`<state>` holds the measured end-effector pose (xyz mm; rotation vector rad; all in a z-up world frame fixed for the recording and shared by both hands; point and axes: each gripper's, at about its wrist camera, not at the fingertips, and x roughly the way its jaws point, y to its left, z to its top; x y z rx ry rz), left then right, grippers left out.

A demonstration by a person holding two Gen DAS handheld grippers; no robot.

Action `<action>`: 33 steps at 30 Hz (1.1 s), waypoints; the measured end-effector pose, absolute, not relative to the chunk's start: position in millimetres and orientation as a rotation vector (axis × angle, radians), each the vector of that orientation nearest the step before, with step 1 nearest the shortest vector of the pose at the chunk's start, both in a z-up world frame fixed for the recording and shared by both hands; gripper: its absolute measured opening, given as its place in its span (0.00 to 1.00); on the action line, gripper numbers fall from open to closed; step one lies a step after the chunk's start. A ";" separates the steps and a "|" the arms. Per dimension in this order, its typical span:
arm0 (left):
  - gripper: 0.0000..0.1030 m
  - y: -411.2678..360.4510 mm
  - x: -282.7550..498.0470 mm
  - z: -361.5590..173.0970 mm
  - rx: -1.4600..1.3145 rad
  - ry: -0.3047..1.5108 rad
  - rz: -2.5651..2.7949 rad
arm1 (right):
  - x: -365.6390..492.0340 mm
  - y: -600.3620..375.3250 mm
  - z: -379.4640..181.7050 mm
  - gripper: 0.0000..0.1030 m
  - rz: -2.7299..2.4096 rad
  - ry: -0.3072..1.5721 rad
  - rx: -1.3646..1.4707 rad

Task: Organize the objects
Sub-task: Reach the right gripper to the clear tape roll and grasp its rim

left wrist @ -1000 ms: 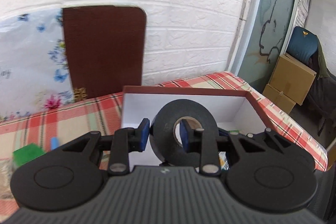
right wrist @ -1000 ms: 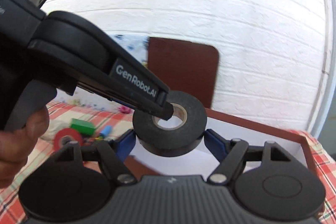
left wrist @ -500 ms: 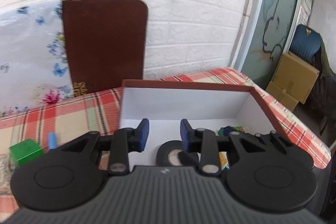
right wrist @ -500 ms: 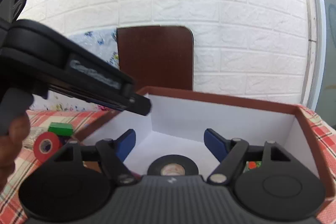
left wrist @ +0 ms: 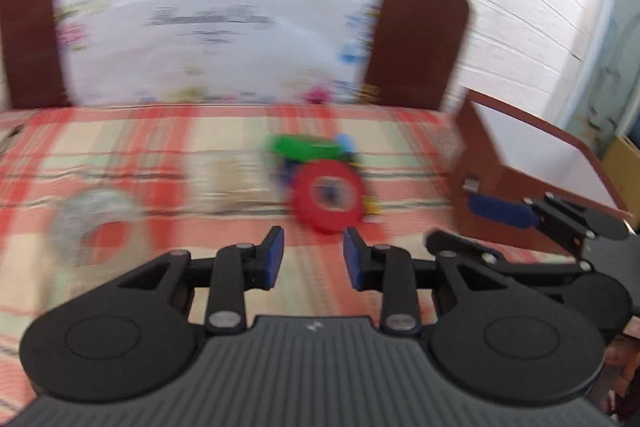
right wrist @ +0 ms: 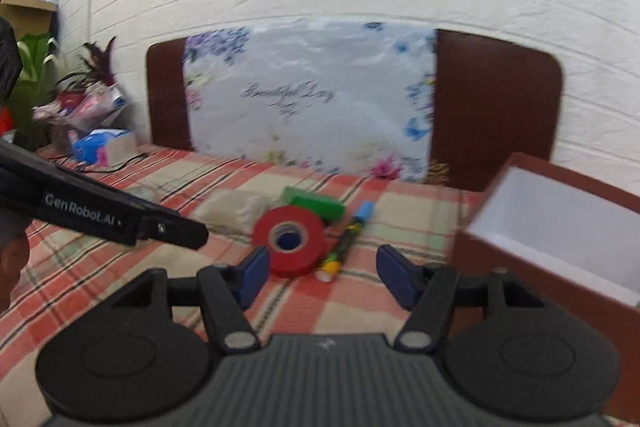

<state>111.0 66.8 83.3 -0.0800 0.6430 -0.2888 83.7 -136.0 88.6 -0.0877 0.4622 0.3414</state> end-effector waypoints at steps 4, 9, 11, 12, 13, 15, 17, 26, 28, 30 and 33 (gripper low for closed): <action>0.31 164.1 131.2 81.8 -0.244 0.658 -0.076 | 98.6 -72.0 88.4 0.58 0.487 0.477 -0.154; 0.29 191.8 158.2 75.1 -0.218 0.692 -0.055 | 127.8 -0.6 78.1 0.65 0.620 0.518 -0.202; 0.29 190.6 168.7 68.0 -0.189 0.717 -0.064 | 131.1 25.0 68.7 0.68 0.649 0.530 -0.249; 0.29 189.5 172.5 64.6 -0.174 0.725 -0.068 | 133.1 34.7 64.1 0.71 0.658 0.534 -0.271; 0.29 190.0 173.7 59.5 -0.159 0.735 -0.072 | 136.2 40.8 60.0 0.72 0.665 0.548 -0.289; 0.29 190.2 174.6 50.7 -0.141 0.750 -0.078 | 144.0 54.1 53.8 0.84 0.668 0.556 -0.302; 0.25 190.5 177.5 42.8 -0.127 0.763 -0.069 | 153.5 64.6 49.4 0.88 0.682 0.568 -0.302; 0.18 161.7 159.3 42.6 -0.108 0.792 -0.083 | 147.1 65.3 45.0 0.87 0.655 0.615 -0.303; 0.18 141.6 149.6 40.5 -0.088 0.796 -0.113 | 133.8 52.5 45.3 0.87 0.629 0.617 -0.317; 0.18 120.1 140.8 39.1 -0.075 0.797 -0.148 | 118.5 33.5 44.5 0.87 0.596 0.624 -0.314; 0.18 84.7 129.8 38.0 -0.057 0.802 -0.216 | 97.8 -1.0 46.4 0.87 0.538 0.631 -0.300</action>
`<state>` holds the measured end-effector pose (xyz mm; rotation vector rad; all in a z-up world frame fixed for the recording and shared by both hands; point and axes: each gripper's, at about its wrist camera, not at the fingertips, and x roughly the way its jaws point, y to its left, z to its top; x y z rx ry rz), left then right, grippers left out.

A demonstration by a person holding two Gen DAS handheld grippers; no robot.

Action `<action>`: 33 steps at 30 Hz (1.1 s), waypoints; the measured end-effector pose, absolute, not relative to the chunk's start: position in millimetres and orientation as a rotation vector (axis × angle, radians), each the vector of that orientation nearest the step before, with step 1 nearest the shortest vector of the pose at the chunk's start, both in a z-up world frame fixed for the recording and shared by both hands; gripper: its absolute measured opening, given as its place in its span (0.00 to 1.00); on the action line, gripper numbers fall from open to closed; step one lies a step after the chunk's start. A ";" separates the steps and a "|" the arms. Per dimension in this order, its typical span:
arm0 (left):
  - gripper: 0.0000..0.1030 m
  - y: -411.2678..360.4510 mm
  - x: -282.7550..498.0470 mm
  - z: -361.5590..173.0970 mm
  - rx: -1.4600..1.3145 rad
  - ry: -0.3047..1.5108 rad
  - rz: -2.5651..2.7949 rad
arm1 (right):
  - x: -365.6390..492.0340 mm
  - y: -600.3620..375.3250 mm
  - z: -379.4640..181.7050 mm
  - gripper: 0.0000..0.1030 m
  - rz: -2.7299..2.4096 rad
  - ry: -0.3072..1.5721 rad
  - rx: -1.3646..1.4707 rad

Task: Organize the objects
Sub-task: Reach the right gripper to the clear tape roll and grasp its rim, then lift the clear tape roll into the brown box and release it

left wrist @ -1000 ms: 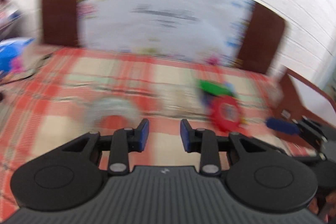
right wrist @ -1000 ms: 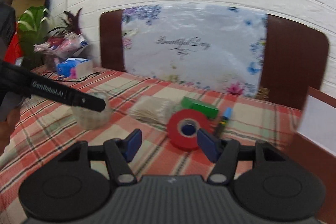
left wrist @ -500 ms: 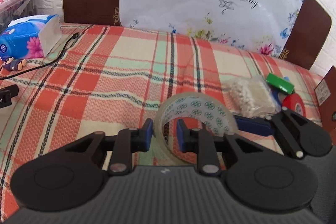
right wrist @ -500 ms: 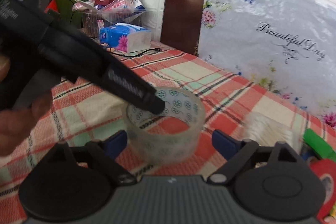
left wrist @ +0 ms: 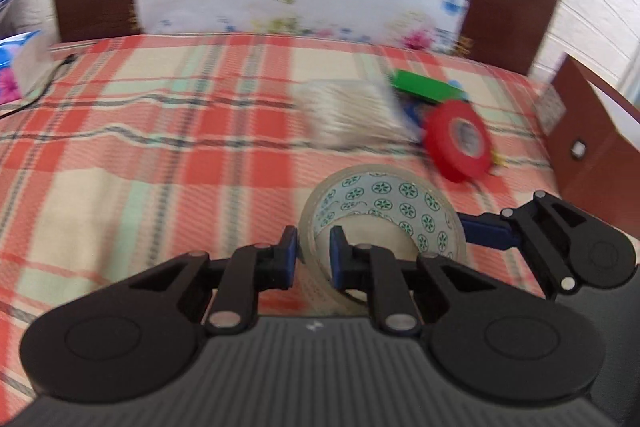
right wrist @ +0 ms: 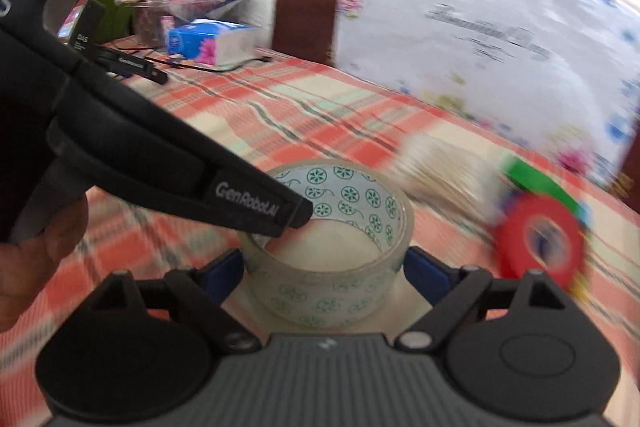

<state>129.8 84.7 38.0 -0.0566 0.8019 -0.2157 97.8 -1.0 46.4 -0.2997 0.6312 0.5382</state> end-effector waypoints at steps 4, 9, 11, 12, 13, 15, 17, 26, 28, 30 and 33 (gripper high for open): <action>0.18 31.8 116.4 38.4 -0.019 0.806 -0.317 | 72.0 -49.0 48.0 0.87 0.450 0.637 -0.290; 0.18 -34.1 99.4 35.6 0.028 0.813 -0.447 | 39.5 -112.0 45.7 0.87 0.321 0.646 -0.242; 0.18 -60.4 90.7 33.7 0.041 0.814 -0.503 | 25.7 -137.4 44.7 0.87 0.263 0.650 -0.217; 0.19 -71.9 87.0 32.8 0.051 0.813 -0.530 | 18.5 -150.5 44.3 0.88 0.233 0.649 -0.205; 0.19 -82.4 83.8 31.5 0.063 0.811 -0.553 | 12.2 -161.8 43.6 0.88 0.206 0.650 -0.194; 0.21 -102.5 76.7 29.3 0.084 0.813 -0.591 | 1.7 -182.4 41.9 0.88 0.158 0.659 -0.171; 0.30 -116.2 73.6 28.1 0.095 0.835 -0.602 | -6.0 -199.2 40.2 0.89 0.138 0.665 -0.141; 0.23 -123.7 74.4 45.2 0.159 0.851 -0.560 | -17.9 -207.5 40.2 0.80 0.164 0.630 -0.153; 0.22 -127.1 76.4 80.6 0.169 0.758 -0.573 | -17.9 -203.4 54.2 0.80 0.143 0.559 -0.197; 0.22 -133.9 86.9 120.0 0.151 0.668 -0.593 | -13.4 -209.8 84.1 0.80 0.105 0.446 -0.221; 0.22 -164.3 112.1 167.0 0.177 0.550 -0.619 | 6.7 -231.6 125.6 0.81 0.038 0.319 -0.236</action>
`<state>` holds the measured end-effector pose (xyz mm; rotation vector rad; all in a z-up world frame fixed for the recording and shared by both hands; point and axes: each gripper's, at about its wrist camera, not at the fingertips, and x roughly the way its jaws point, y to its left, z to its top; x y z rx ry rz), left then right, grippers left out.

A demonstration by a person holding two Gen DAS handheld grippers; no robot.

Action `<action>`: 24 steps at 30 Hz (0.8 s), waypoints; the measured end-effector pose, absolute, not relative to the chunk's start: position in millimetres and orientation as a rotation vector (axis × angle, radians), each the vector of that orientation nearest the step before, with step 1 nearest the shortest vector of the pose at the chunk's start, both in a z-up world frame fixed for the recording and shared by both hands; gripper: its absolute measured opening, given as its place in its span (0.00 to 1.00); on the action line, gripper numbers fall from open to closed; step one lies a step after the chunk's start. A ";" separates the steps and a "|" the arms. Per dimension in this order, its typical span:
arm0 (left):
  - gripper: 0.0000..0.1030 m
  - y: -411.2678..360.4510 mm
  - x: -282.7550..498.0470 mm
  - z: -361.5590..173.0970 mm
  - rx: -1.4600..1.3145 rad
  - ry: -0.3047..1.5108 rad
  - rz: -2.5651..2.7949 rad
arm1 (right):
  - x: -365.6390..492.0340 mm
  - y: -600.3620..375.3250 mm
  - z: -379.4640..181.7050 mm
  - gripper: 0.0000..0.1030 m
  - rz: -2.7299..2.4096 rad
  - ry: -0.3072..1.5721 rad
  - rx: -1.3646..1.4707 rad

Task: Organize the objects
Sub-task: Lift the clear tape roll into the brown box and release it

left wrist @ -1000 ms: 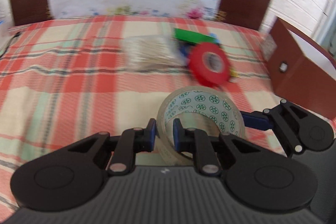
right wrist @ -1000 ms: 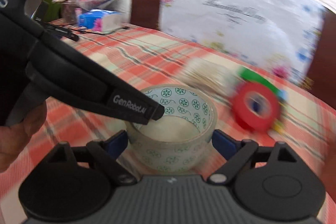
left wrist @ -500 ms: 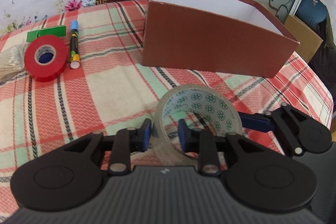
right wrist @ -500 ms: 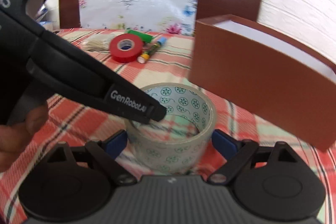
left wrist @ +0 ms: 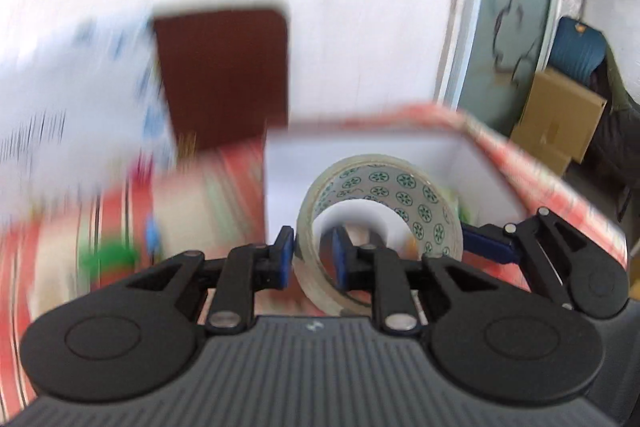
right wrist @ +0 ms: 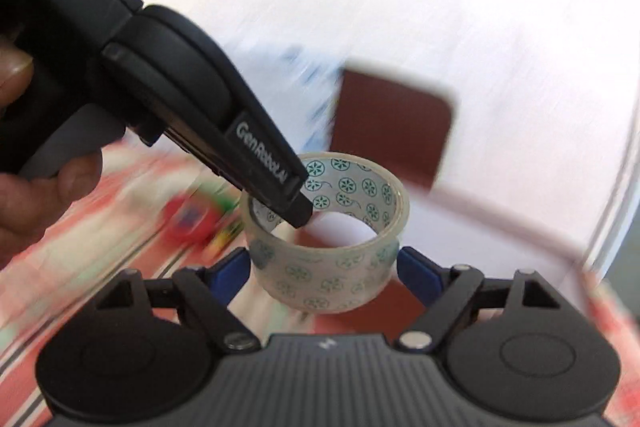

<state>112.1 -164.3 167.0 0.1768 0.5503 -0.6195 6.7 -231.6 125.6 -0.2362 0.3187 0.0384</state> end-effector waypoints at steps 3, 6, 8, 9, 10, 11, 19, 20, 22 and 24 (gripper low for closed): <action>0.22 -208.0 151.6 191.5 0.224 0.494 -0.651 | 37.9 -261.6 150.6 0.81 -0.041 0.256 -0.267; 0.22 -243.4 191.4 186.3 0.219 0.553 -0.685 | 73.3 -303.4 159.7 0.81 -0.057 0.316 -0.241; 0.22 -258.2 196.7 166.3 0.235 0.599 -0.693 | 89.9 -328.8 152.2 0.81 -0.033 0.407 -0.191; 0.22 -265.1 199.5 154.3 0.258 0.615 -0.693 | 97.3 -338.9 144.8 0.81 -0.014 0.457 -0.161; 0.22 -271.5 202.8 141.4 0.277 0.634 -0.689 | 102.9 -346.1 136.7 0.81 -0.001 0.496 -0.145; 0.22 -274.6 206.5 129.1 0.285 0.655 -0.684 | 109.3 -352.0 127.8 0.81 0.012 0.536 -0.140; 0.23 -279.6 225.5 104.2 0.215 0.708 -0.653 | 117.5 -355.3 120.5 0.90 -0.023 0.563 -0.149; 0.23 -277.1 221.9 107.1 0.216 0.696 -0.654 | 114.6 -351.6 119.3 0.88 -0.033 0.546 -0.141; 0.23 -270.4 211.5 113.7 0.219 0.675 -0.655 | 104.4 -352.2 116.4 0.82 -0.071 0.514 -0.129; 0.23 -263.9 199.9 120.1 0.223 0.653 -0.656 | 98.3 -346.9 119.3 0.81 -0.093 0.486 -0.113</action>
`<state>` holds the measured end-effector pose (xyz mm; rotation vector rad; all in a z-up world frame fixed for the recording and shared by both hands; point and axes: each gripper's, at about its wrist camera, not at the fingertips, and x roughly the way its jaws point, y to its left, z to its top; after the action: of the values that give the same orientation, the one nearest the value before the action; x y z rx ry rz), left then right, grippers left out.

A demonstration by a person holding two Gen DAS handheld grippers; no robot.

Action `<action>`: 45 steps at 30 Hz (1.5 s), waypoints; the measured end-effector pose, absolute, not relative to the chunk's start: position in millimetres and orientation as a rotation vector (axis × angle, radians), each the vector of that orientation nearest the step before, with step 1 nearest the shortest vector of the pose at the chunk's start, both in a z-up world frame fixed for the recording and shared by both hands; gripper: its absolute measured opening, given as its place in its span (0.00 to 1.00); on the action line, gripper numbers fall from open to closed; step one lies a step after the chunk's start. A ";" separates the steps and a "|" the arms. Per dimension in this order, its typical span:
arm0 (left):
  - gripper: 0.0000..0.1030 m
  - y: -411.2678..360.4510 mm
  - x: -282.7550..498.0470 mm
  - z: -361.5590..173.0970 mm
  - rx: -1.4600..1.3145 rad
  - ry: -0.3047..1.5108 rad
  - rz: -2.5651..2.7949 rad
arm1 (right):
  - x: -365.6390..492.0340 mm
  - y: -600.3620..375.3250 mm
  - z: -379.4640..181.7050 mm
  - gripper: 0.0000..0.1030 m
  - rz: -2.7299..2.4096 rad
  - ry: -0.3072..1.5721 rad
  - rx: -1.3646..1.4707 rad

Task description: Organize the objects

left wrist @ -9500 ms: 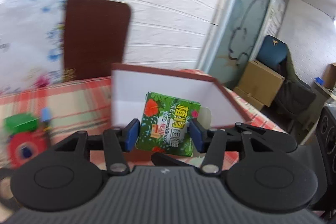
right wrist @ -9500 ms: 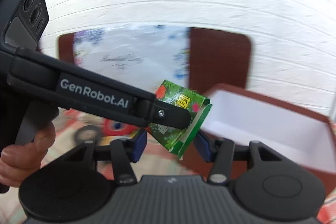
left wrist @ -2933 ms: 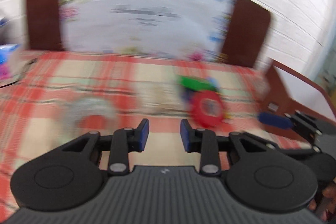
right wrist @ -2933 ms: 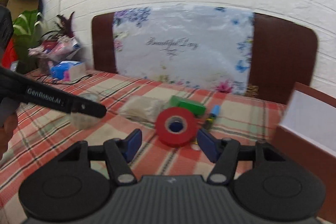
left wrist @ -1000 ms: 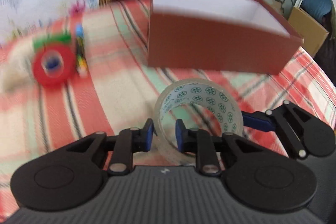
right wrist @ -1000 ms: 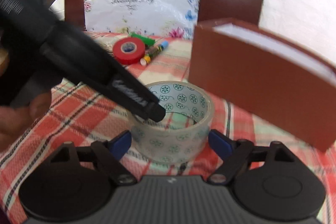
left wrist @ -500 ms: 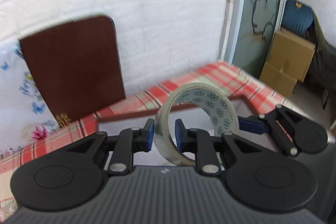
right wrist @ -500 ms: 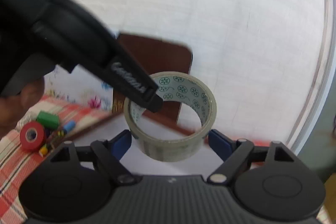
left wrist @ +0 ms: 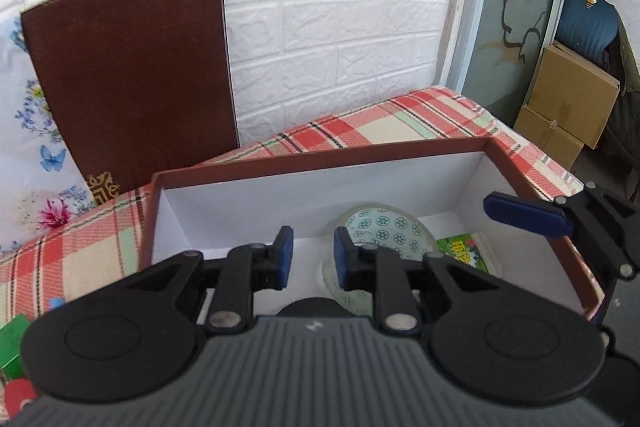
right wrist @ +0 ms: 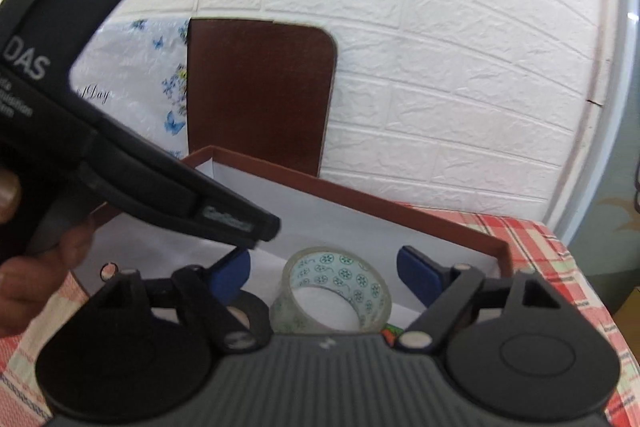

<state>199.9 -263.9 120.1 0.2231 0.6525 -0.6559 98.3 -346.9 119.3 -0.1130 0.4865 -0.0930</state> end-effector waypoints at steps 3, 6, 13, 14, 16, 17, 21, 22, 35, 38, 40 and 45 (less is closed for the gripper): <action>0.23 -252.5 179.0 128.2 0.235 0.623 -0.660 | 77.7 -340.2 125.5 0.81 -0.126 0.455 -0.095; 0.24 -236.7 159.6 133.9 0.245 0.596 -0.647 | 62.1 -331.2 129.6 0.80 -0.137 0.438 -0.077; 0.24 -186.2 130.8 133.2 0.220 0.602 -0.601 | 29.6 -308.2 131.5 0.77 -0.157 0.401 -0.025; 0.24 -179.9 127.1 132.4 0.224 0.597 -0.591 | 23.5 -304.9 131.7 0.77 -0.162 0.395 -0.005; 0.24 -167.5 119.6 130.4 0.228 0.593 -0.573 | 17.4 -301.0 132.5 0.76 -0.167 0.379 0.043; 0.24 -162.0 116.9 129.0 0.229 0.593 -0.565 | 12.3 -298.5 132.9 0.76 -0.169 0.370 0.071; 0.24 -140.2 110.4 120.6 0.217 0.602 -0.526 | 0.4 -288.2 135.0 0.75 -0.153 0.347 0.177; 0.24 -134.4 109.3 117.9 0.213 0.607 -0.516 | -0.1 -284.6 135.6 0.75 -0.150 0.348 0.184; 0.24 -58.2 113.9 78.7 0.158 0.664 -0.376 | 13.4 -223.7 126.1 0.55 -0.038 0.405 0.129; 0.24 -29.7 118.4 60.5 0.137 0.672 -0.320 | 18.9 -203.6 115.2 0.54 0.008 0.442 0.084; 0.24 -7.2 122.1 46.0 0.109 0.682 -0.271 | 23.3 -190.0 106.3 0.54 0.041 0.471 0.050; 0.24 43.7 134.6 15.9 0.007 0.703 -0.151 | 45.0 -161.2 84.1 0.54 0.131 0.542 -0.009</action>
<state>134.6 43.7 15.9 0.0072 0.7031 -0.1513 45.0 -161.2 84.1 -0.0094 0.5420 0.1306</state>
